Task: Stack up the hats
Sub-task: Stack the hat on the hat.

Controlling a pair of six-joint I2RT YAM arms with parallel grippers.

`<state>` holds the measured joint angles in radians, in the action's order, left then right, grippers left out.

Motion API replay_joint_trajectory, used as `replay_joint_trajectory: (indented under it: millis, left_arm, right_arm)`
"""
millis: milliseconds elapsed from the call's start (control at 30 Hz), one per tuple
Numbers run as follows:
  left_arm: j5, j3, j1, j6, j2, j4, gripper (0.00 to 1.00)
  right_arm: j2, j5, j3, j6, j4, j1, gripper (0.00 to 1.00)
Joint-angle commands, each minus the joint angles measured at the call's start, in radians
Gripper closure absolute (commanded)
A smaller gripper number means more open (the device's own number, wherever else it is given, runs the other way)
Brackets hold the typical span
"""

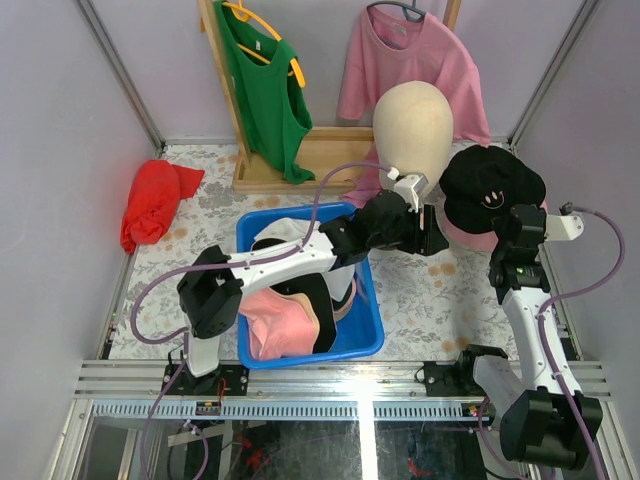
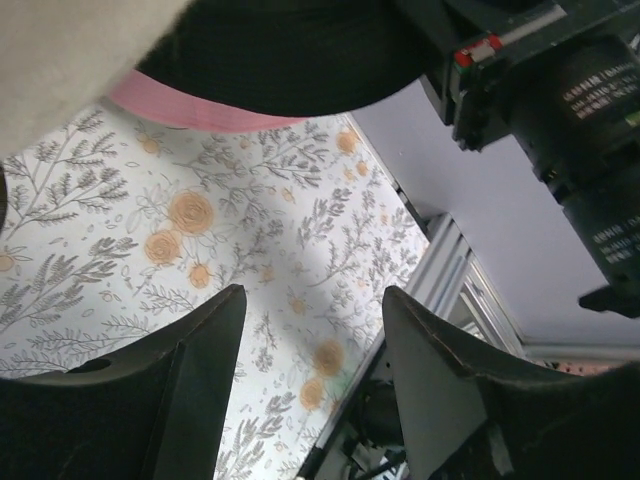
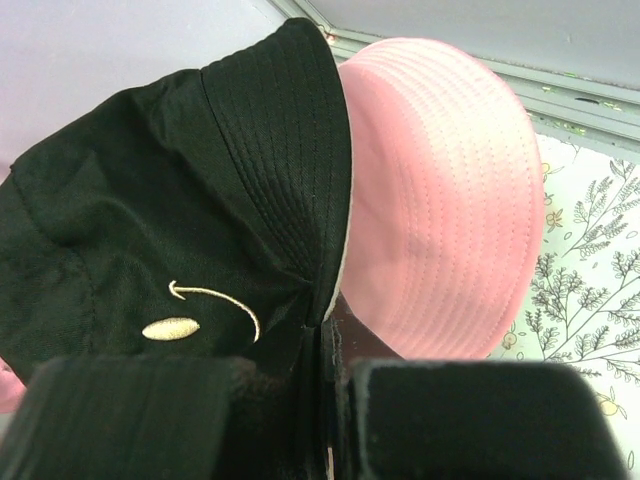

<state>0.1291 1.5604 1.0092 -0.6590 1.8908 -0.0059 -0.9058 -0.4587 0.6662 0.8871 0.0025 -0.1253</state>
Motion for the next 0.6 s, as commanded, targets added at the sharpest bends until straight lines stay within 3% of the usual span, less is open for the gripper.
replay_joint_trajectory:
  millis: [0, 333, 567]
  left_arm:
    - [-0.117, 0.035, 0.017, 0.012, 0.044, 0.064, 0.43]
    - [-0.215, 0.082, 0.054, 0.038, 0.135, 0.146, 0.4]
    - [-0.244, 0.15, 0.058, 0.062, 0.187, 0.127, 0.38]
  right_arm:
    - [0.013, -0.039, 0.001, 0.048, -0.054, -0.017, 1.0]
    - [-0.013, -0.027, -0.012, 0.127, -0.094, -0.052, 0.94]
    - [-0.024, -0.025, -0.001, 0.121, -0.093, -0.067, 0.77]
